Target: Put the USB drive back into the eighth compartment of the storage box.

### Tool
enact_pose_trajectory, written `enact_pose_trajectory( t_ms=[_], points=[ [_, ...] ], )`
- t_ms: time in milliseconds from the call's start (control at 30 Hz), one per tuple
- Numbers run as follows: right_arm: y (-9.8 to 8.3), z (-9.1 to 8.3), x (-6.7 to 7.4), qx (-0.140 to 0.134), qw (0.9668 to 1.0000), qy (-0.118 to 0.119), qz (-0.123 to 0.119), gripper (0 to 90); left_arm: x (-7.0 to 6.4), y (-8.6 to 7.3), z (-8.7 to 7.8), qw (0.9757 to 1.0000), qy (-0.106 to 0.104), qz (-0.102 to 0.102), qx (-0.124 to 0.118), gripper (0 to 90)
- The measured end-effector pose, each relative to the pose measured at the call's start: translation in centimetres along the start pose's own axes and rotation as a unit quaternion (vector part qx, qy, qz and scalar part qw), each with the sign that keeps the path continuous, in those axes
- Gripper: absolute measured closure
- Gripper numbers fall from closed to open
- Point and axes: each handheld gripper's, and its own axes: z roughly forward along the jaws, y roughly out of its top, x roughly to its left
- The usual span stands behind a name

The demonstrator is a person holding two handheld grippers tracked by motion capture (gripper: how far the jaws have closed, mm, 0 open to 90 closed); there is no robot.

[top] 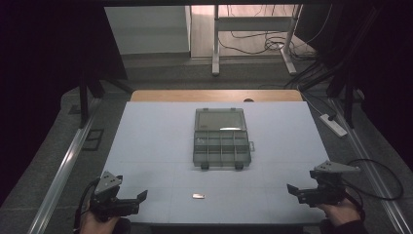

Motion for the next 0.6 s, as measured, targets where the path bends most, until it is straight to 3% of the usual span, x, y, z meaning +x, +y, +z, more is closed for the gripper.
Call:
enact_pose_trajectory(
  t_ms=[300,467,600],
  points=[
    [0.7,0.2,0.5,-0.014,0.9988,0.038,-0.027,0.0,0.2,-0.1,-0.2,0.9999,-0.007,-0.007,-0.009,2.1],
    [1.2,0.5,0.5,-0.013,0.9982,0.058,-0.012,0.0,0.1,-0.1,-0.2,1.0,-0.005,-0.002,-0.007,2.1],
    [1.4,0.7,0.7,-0.015,0.9977,0.061,-0.024,0.0,0.1,-0.1,-0.2,1.0,-0.006,-0.001,-0.007,2.1]
  ],
)
